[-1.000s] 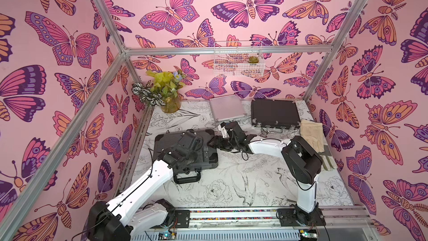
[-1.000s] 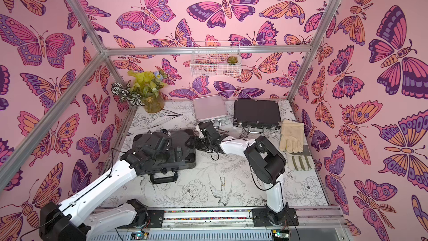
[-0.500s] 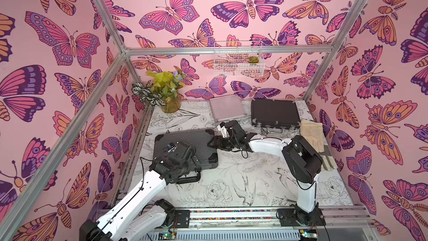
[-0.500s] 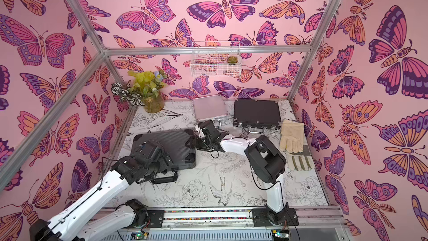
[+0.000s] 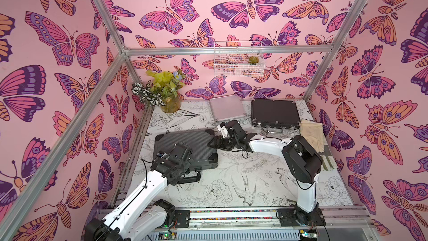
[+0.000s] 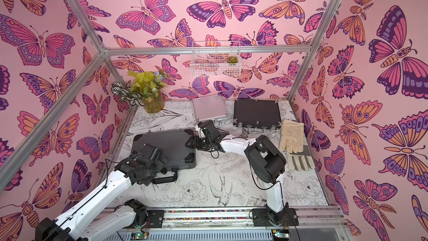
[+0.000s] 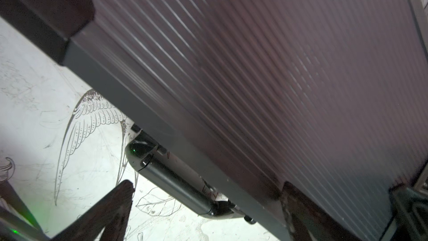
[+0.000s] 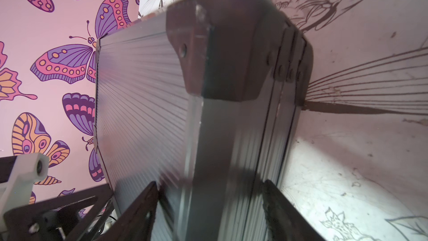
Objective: Close the poker set cases
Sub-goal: Move the poker set case to the corner of the board.
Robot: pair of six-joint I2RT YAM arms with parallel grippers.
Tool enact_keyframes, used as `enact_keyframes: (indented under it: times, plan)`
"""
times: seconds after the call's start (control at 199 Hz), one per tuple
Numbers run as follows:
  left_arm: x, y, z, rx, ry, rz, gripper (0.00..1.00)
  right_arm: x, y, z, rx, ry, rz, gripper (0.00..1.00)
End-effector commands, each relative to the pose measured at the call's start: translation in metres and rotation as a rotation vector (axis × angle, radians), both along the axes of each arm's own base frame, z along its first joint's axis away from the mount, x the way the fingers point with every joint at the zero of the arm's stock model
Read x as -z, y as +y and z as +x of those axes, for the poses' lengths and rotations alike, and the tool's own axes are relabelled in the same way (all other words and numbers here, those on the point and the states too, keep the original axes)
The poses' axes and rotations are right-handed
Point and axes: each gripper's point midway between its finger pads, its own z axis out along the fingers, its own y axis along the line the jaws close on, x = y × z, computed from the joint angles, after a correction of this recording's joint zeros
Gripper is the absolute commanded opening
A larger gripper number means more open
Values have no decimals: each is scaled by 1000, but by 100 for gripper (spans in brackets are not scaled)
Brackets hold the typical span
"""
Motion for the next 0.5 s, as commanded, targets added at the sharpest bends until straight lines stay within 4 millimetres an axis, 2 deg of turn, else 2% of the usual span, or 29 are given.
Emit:
enact_keyframes:
  times: [0.0, 0.231, 0.386, 0.497]
  plan:
    - [6, 13, 13, -107, -68, 26, 100, 68, -4, -35, -38, 162, -123, 70]
    - [23, 16, 28, -178, -83, -18, 99, 69, 6, -30, -36, 173, -111, 70]
    - [27, 19, 41, -202, -95, -30, 97, 66, 15, -19, -31, 165, -109, 70]
    - [29, 24, 49, -210, -89, -30, 95, 64, 15, -10, -17, 160, -111, 70]
